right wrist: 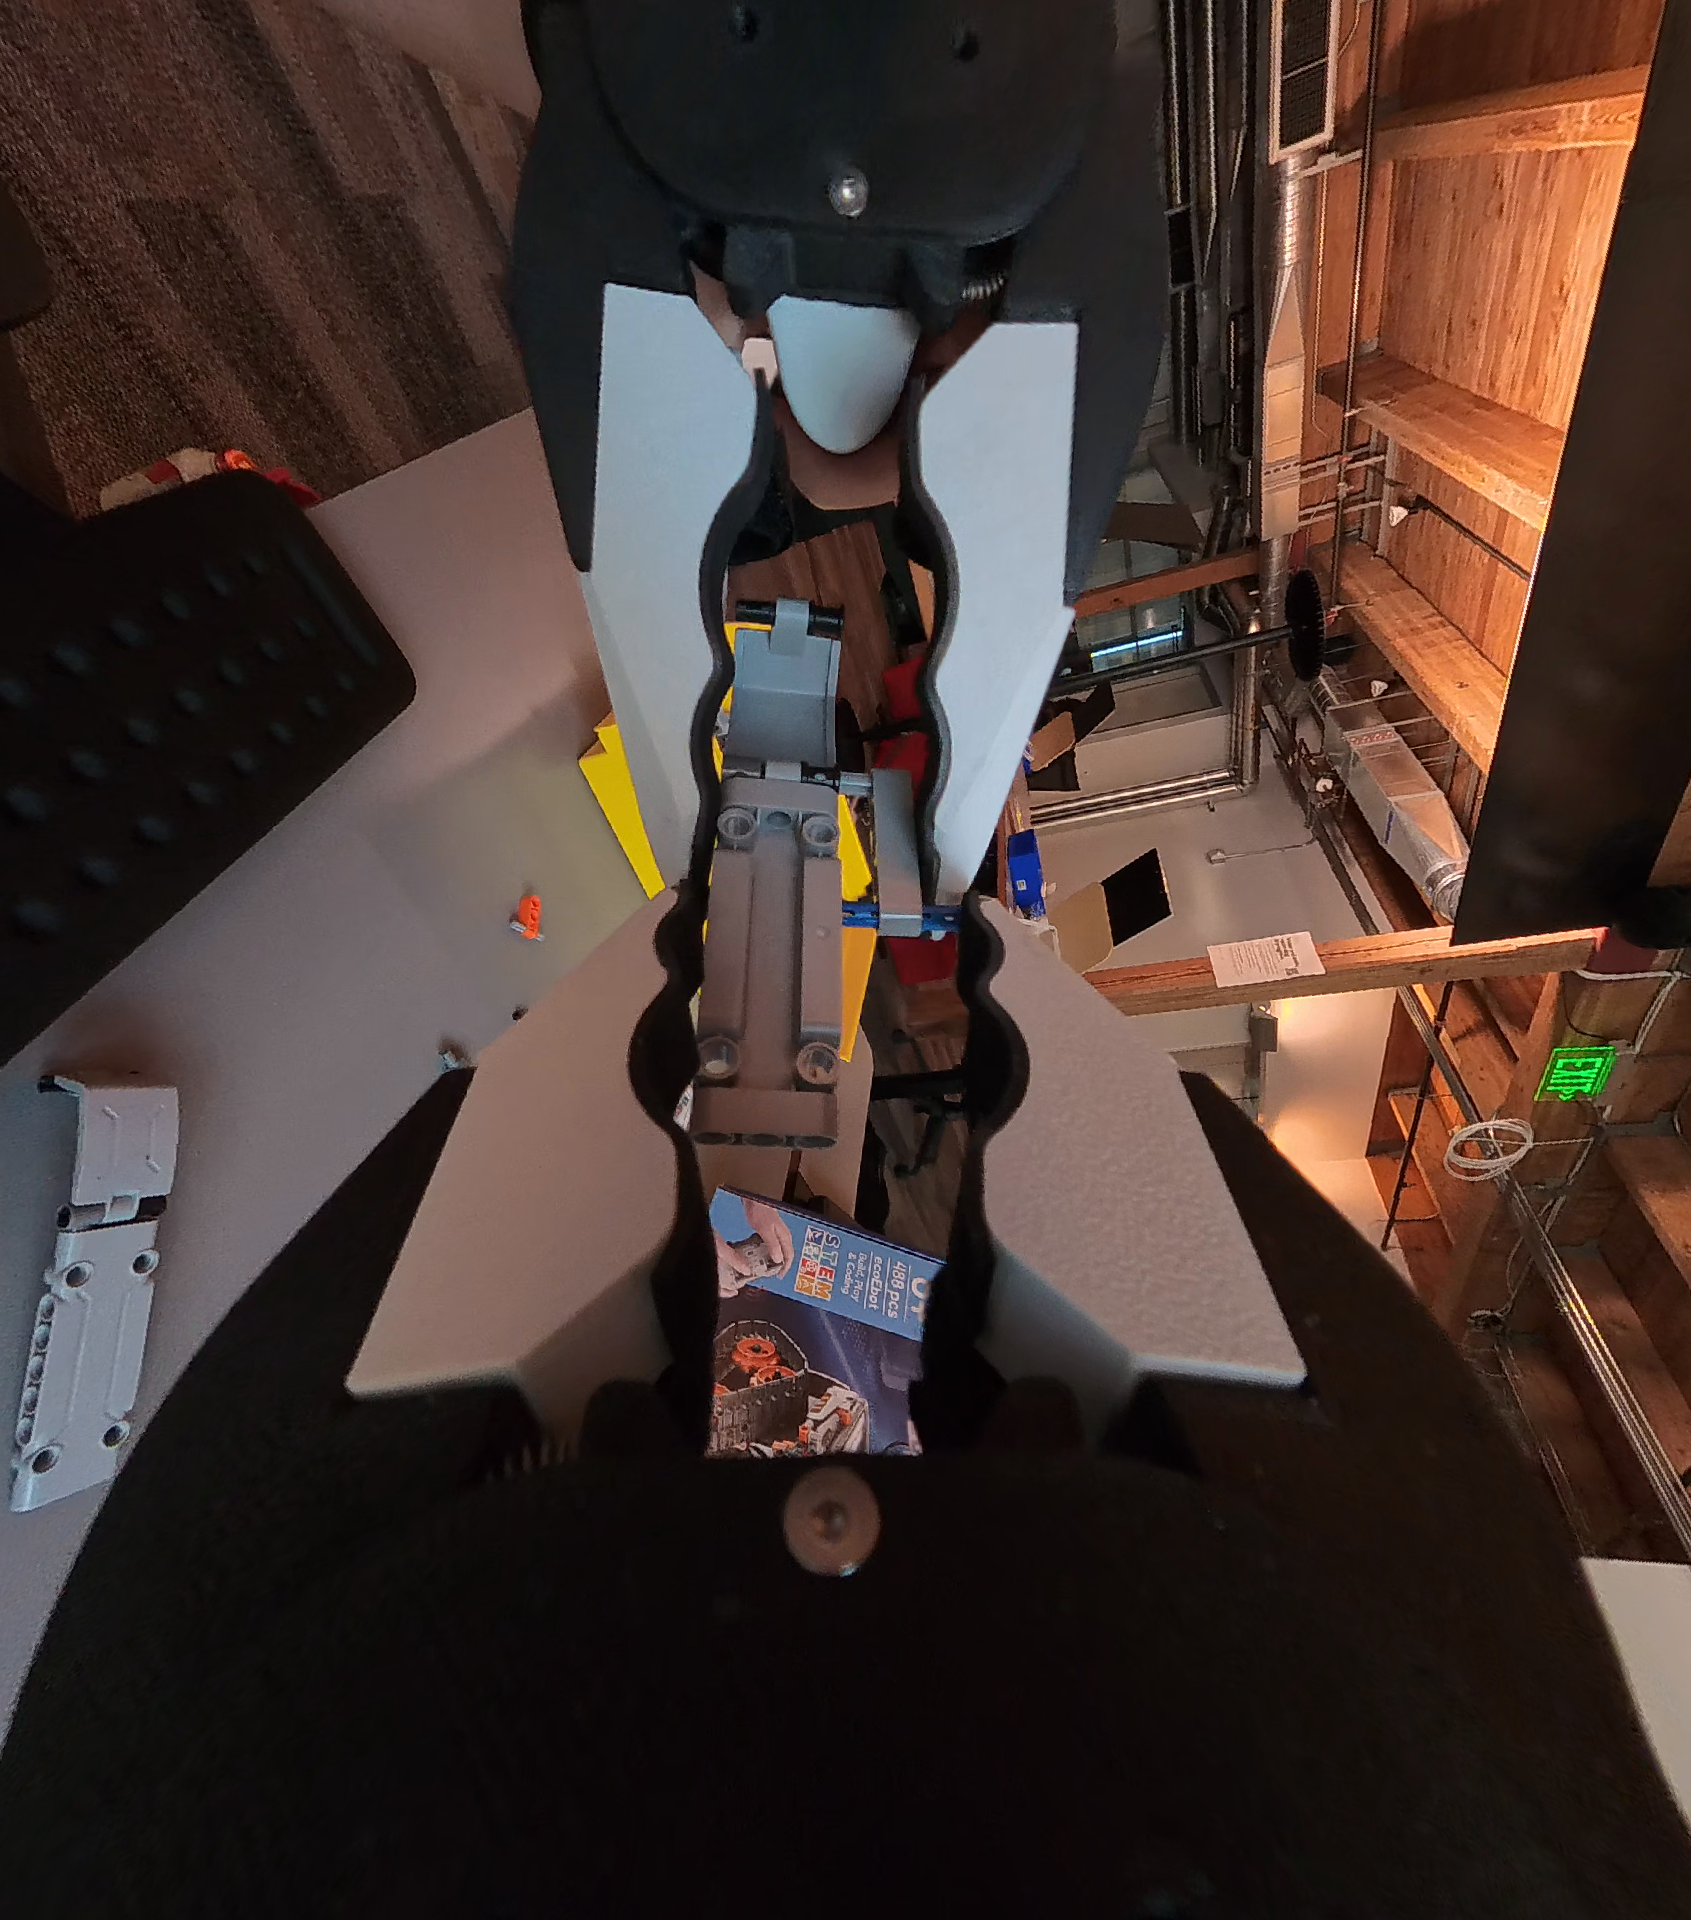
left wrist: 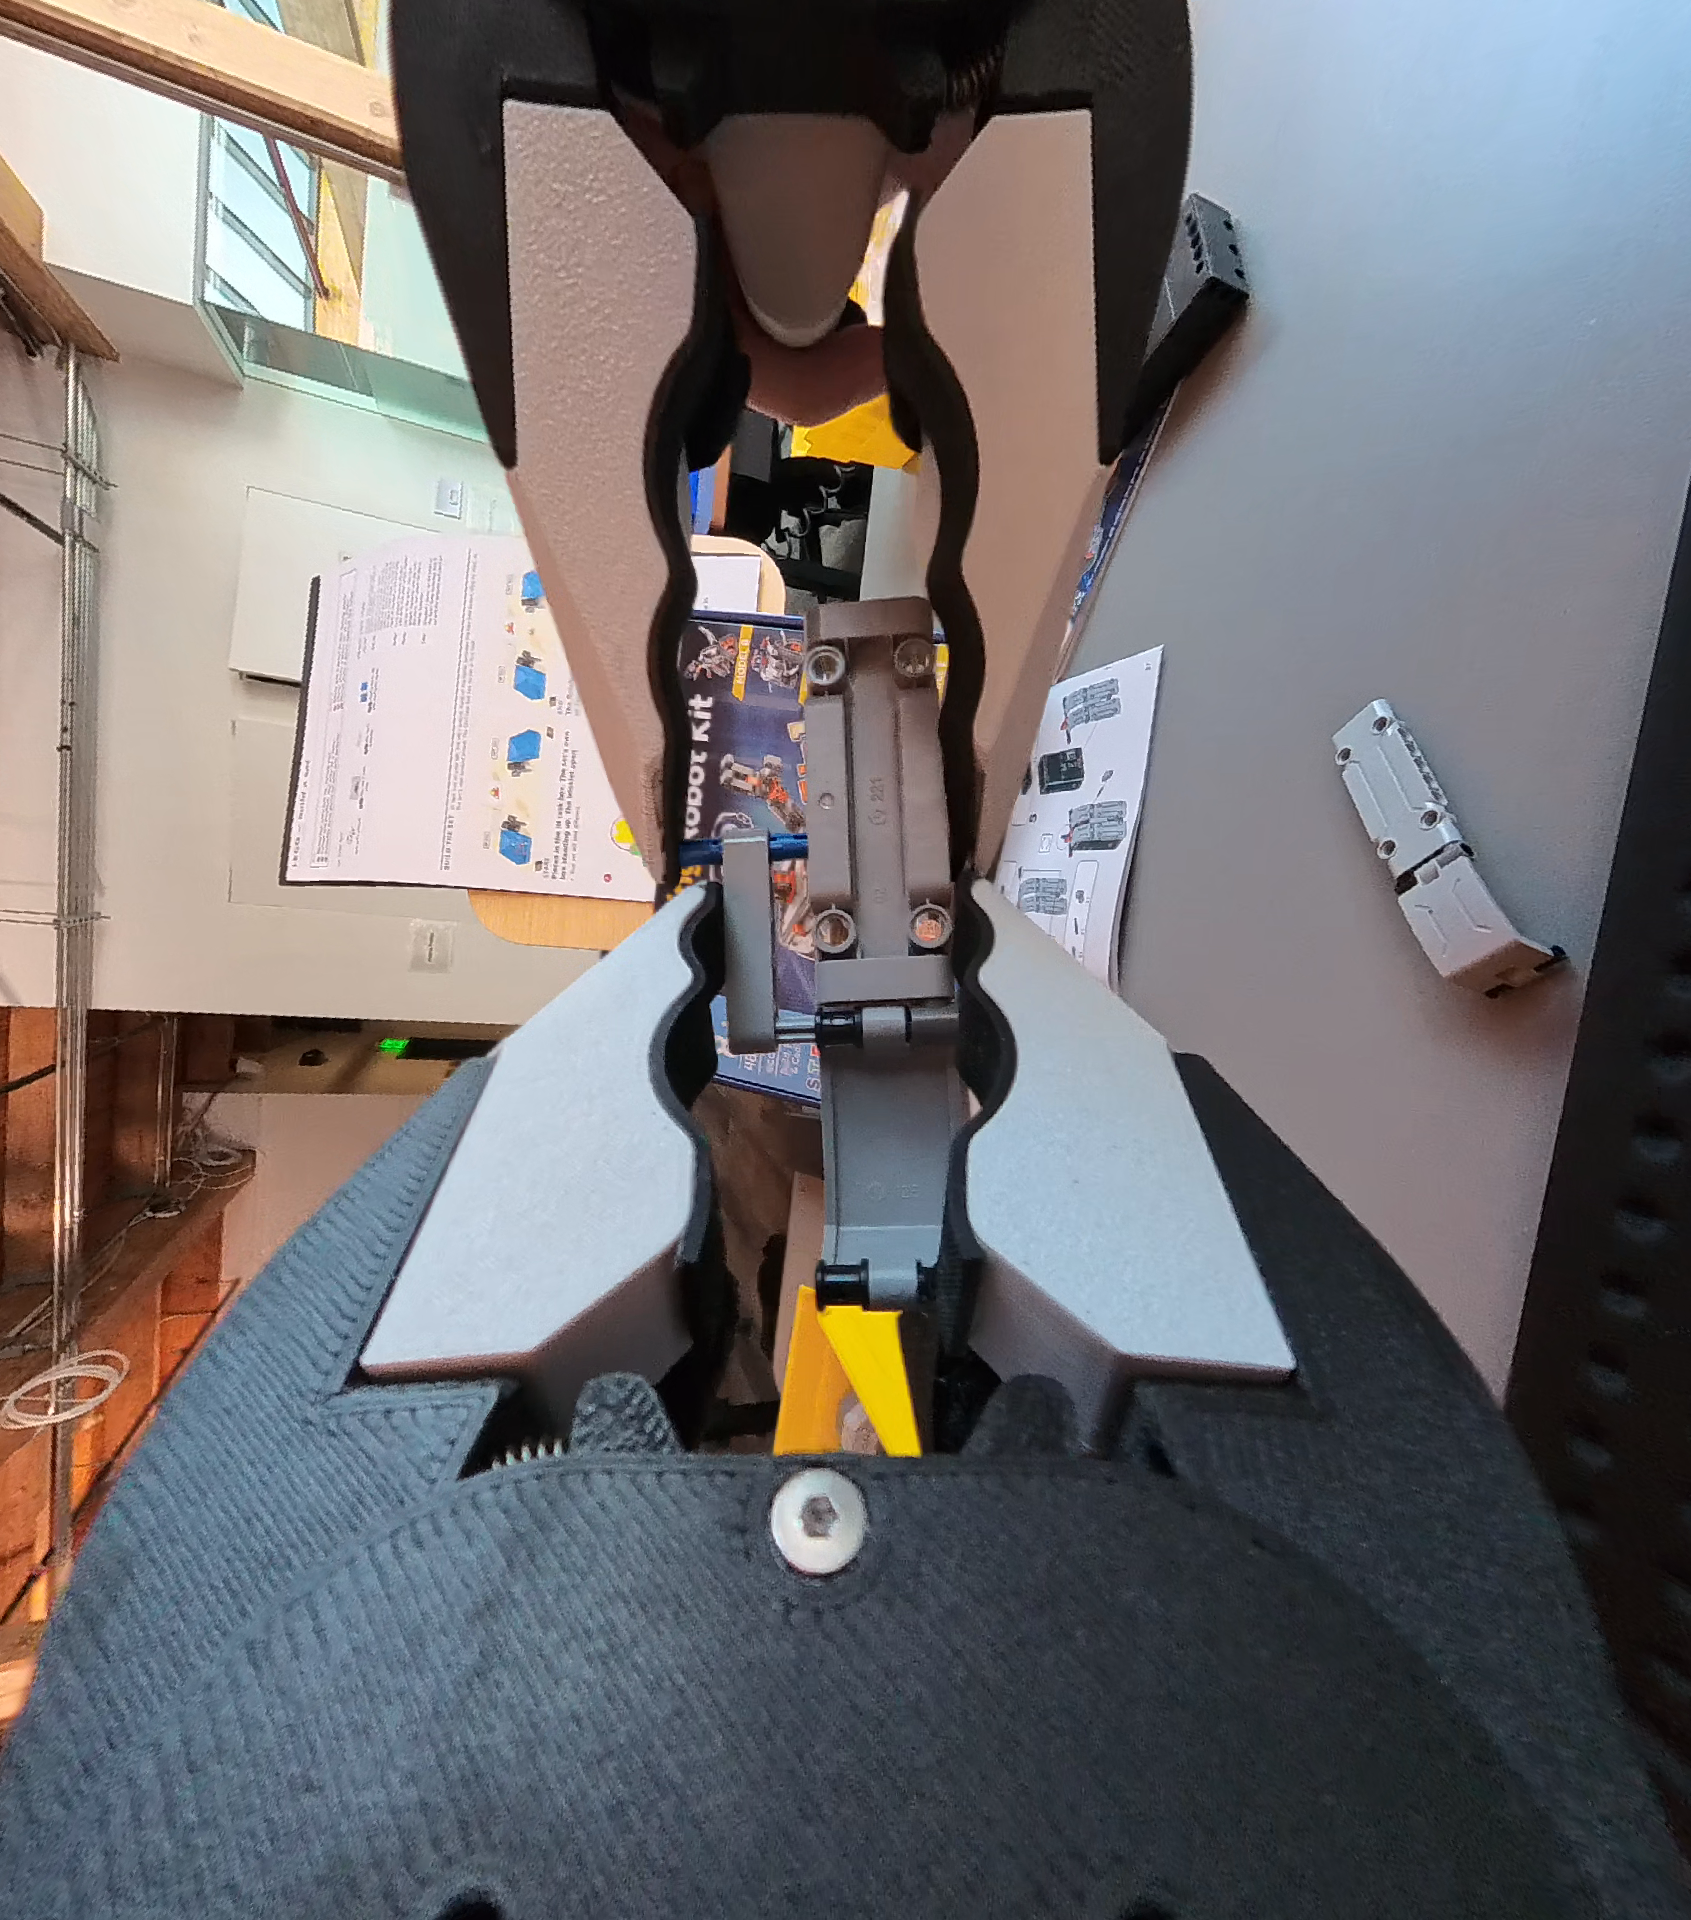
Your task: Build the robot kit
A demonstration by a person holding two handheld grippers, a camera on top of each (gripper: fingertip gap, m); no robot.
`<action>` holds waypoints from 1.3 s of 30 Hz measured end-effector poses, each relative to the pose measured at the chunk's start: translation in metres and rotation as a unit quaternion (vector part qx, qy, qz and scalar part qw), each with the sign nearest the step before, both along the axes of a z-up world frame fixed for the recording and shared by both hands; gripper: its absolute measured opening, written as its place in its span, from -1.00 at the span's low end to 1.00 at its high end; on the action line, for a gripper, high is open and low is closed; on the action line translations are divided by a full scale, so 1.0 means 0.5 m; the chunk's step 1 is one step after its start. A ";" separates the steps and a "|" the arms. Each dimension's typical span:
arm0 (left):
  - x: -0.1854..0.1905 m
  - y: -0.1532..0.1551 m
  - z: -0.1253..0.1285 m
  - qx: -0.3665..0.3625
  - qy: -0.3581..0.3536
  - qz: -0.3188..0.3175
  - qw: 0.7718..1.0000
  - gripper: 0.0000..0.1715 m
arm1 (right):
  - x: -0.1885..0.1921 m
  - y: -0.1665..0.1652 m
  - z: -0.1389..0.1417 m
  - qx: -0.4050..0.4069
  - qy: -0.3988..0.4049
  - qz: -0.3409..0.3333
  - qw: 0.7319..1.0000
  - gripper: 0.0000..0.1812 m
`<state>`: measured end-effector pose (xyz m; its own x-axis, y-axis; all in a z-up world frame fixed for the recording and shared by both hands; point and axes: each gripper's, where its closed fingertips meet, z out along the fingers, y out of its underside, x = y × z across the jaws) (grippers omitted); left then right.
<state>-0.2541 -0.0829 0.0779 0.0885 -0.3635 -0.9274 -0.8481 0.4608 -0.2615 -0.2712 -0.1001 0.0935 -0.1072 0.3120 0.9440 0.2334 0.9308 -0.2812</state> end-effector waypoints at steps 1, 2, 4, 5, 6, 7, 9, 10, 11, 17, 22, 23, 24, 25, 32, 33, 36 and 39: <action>-0.001 0.001 0.000 -0.004 -0.004 0.002 1.000 -0.51 | -0.001 0.000 0.000 0.002 0.000 -0.001 1.000 -0.47; -0.003 0.001 0.000 -0.010 -0.011 0.002 1.000 -0.50 | -0.002 0.000 0.001 0.005 0.003 0.000 1.000 -0.47; -0.005 -0.001 0.004 -0.034 -0.037 -0.003 0.999 -0.50 | -0.001 -0.004 0.005 0.009 0.010 0.006 1.000 -0.47; -0.006 -0.002 0.007 -0.049 -0.055 -0.006 0.997 -0.48 | -0.001 -0.006 0.009 0.010 0.015 0.008 1.000 -0.47; -0.008 -0.004 0.011 -0.061 -0.074 -0.010 0.995 -0.48 | -0.001 -0.008 0.014 0.011 0.022 0.009 1.000 -0.47; -0.010 -0.005 0.016 -0.074 -0.091 -0.015 0.993 -0.47 | -0.001 -0.009 0.019 0.013 0.028 0.009 0.999 -0.47; -0.014 -0.006 0.026 -0.096 -0.125 -0.023 0.987 -0.46 | 0.000 -0.009 0.029 0.017 0.041 0.007 0.999 -0.48; -0.017 -0.007 0.032 -0.104 -0.140 -0.026 0.984 -0.44 | 0.001 -0.005 0.033 0.024 0.048 0.003 0.999 -0.47; -0.020 -0.009 0.038 -0.112 -0.156 -0.030 0.981 -0.41 | 0.003 0.001 0.036 0.033 0.052 -0.005 0.998 -0.47; -0.078 -0.008 0.101 -0.164 -0.330 -0.019 0.930 -0.18 | 0.005 0.017 0.059 0.067 0.092 -0.024 0.993 -0.47; -0.115 -0.041 0.135 -0.279 -0.562 -0.137 0.767 -0.15 | 0.012 0.012 0.100 0.123 0.159 -0.036 0.979 -0.47; -0.111 -0.040 0.128 -0.304 -0.587 -0.159 0.733 -0.18 | 0.011 0.007 0.105 0.129 0.170 -0.034 0.976 -0.47; -0.101 -0.035 0.117 -0.326 -0.601 -0.173 0.709 -0.22 | 0.009 0.001 0.107 0.133 0.177 -0.030 0.975 -0.47; -0.087 -0.031 0.107 -0.344 -0.610 -0.187 0.689 -0.26 | 0.005 -0.004 0.107 0.134 0.182 -0.026 0.974 -0.47; 0.003 -0.052 0.127 -0.328 -0.612 -0.293 0.657 -0.87 | -0.016 -0.027 0.096 0.141 0.192 -0.017 0.971 -0.47; 0.003 -0.052 0.132 -0.311 -0.612 -0.295 0.665 -0.94 | -0.016 -0.031 0.098 0.142 0.199 -0.014 0.970 -0.47; 0.006 -0.058 0.141 -0.270 -0.602 -0.296 0.691 -0.94 | -0.012 -0.037 0.107 0.143 0.214 -0.009 0.966 -0.48; 0.008 -0.065 0.144 -0.250 -0.597 -0.294 0.703 -0.91 | -0.009 -0.044 0.111 0.146 0.227 0.000 0.963 -0.48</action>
